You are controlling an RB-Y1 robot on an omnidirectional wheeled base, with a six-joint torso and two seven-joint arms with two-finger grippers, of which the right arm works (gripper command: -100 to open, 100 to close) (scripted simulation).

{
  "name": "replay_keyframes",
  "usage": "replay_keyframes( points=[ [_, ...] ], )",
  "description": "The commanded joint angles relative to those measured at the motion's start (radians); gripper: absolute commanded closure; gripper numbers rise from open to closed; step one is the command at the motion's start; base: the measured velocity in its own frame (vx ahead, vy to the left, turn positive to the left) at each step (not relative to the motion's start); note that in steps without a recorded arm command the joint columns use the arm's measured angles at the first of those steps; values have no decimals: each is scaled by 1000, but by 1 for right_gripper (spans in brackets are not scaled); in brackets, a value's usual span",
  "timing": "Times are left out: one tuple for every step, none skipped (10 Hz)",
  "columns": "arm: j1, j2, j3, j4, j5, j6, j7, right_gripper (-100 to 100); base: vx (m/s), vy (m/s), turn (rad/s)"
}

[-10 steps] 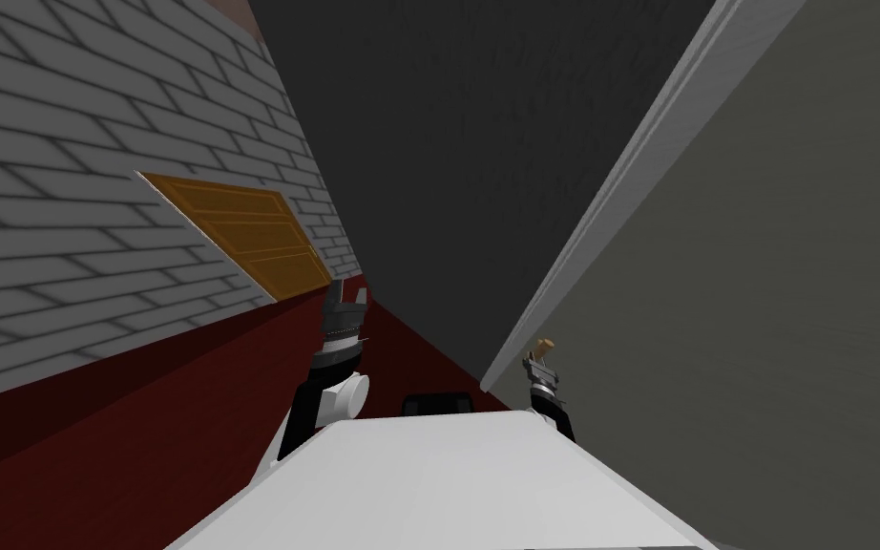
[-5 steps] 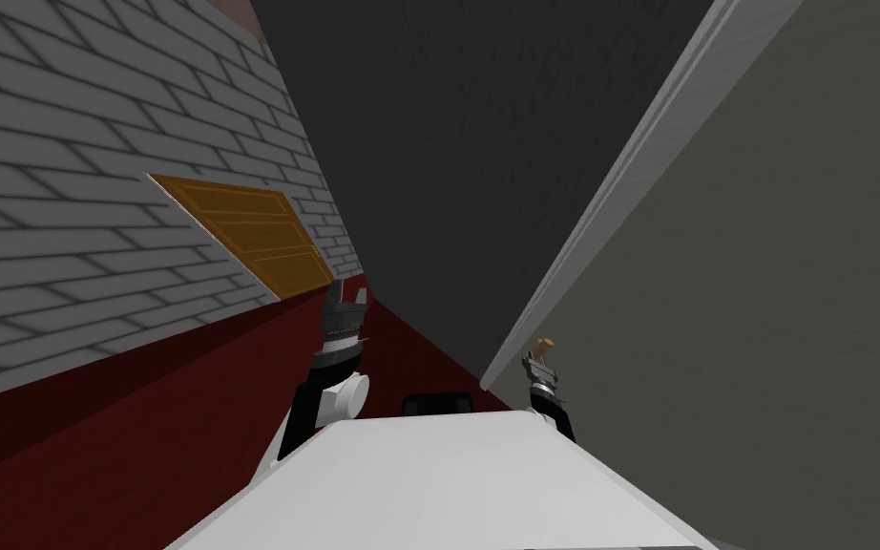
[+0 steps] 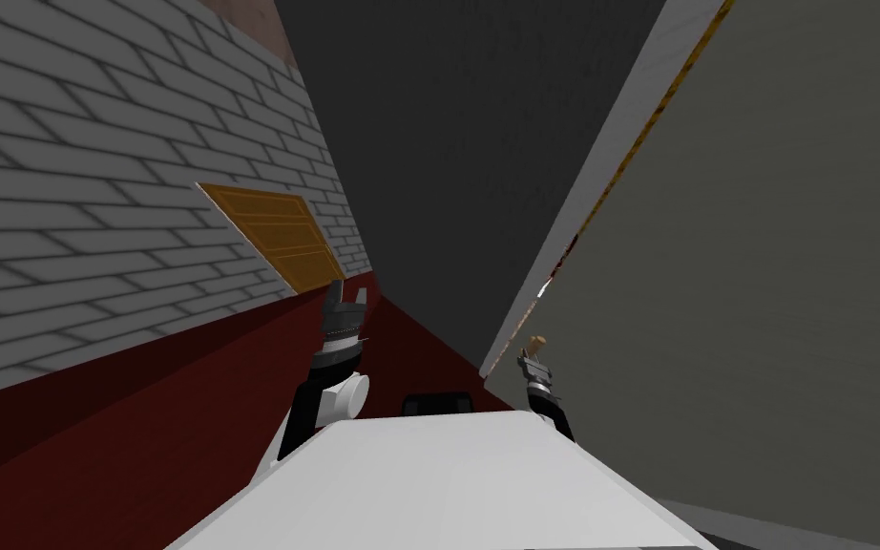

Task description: Pull the door open

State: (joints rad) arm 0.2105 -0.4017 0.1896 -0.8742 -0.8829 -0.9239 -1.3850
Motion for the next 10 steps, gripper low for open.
replay_keyframes(
  points=[
    [9,-12,25,-14,14,2,-16,100,-226,43,55],
    [12,-16,34,-20,19,2,-21,100,-226,35,52],
    [14,-20,43,-25,23,3,-26,100,-216,18,37],
    [10,-18,36,-19,20,3,-22,100,-96,11,18],
    [19,-27,64,-30,35,-2,-36,100,-163,-8,66],
    [21,-30,70,-32,38,-3,-39,100,-204,-17,62],
    [25,-35,82,-38,45,-7,-45,100,-213,-25,53],
    [32,-43,100,-47,55,-12,-54,100,-251,3,72],
    [36,-49,113,-53,62,-16,-61,100,-257,5,54],
    [42,-56,129,-61,71,-21,-69,100,-263,2,60]
  ],
)
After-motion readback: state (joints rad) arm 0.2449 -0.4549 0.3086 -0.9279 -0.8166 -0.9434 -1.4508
